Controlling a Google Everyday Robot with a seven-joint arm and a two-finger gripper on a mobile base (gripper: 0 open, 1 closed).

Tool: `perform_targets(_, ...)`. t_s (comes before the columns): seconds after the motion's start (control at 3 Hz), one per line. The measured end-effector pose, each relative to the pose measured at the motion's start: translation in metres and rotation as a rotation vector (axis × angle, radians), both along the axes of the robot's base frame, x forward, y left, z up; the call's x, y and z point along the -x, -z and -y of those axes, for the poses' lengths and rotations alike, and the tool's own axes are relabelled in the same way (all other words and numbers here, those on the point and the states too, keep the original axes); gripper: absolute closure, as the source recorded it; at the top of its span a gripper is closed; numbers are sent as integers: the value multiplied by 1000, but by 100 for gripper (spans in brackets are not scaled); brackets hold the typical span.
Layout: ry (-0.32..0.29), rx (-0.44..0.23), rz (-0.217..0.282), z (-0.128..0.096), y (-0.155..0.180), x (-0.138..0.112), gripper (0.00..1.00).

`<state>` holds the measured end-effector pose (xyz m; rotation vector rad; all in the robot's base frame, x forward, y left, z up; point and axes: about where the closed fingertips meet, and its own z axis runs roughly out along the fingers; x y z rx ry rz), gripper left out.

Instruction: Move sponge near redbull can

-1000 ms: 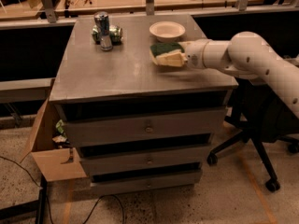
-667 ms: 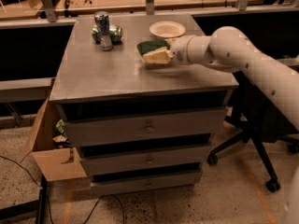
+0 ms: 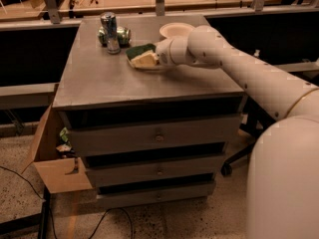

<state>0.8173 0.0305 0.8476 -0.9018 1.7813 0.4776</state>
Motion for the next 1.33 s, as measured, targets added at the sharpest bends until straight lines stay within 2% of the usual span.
perform_targets(0.33, -22, 1, 7, -31, -7, -7, 85)
perform_targets(0.67, -35, -5, 3, -47, -9, -8, 62)
perform_targets(1.33, -33, -10, 8, -55, -13, -8, 16)
